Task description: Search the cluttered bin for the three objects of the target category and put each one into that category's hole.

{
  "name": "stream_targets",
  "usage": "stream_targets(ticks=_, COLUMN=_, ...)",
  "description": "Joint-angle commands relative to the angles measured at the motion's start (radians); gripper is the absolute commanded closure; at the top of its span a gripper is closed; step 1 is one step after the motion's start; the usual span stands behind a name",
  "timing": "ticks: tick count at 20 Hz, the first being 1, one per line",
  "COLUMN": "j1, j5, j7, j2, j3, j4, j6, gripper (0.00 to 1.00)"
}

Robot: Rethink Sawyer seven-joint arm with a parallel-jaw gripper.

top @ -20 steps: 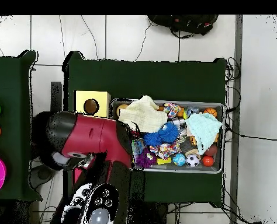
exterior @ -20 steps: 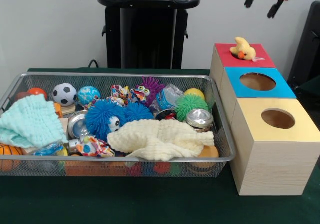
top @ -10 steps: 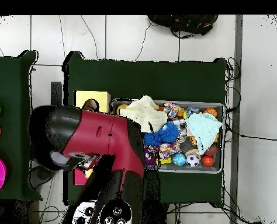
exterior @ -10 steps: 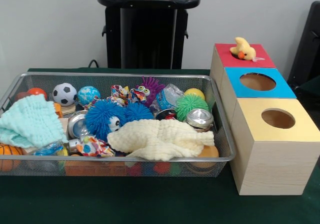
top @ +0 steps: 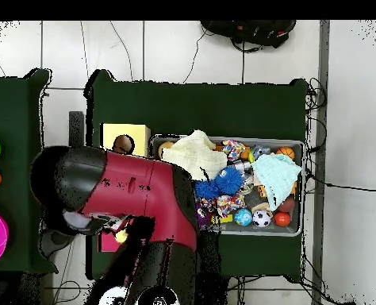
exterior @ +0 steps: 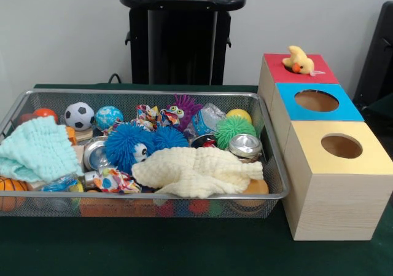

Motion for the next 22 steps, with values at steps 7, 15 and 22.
stream_targets(ticks=7, j1=-0.094, j5=-0.082, j7=-0.118, j2=0.061, j3=0.138, j4=0.306, j6=-0.496, gripper=1.00)
stream_targets(ticks=15, j1=-0.124, j5=-0.115, j7=-0.103, j2=0.047, j3=0.177, j4=0.321, j6=-0.502, gripper=1.00)
stream_targets(ticks=22, j1=-0.131, j5=-0.122, j7=-0.071, j2=0.016, j3=0.212, j4=0.335, j6=-0.473, gripper=1.00)
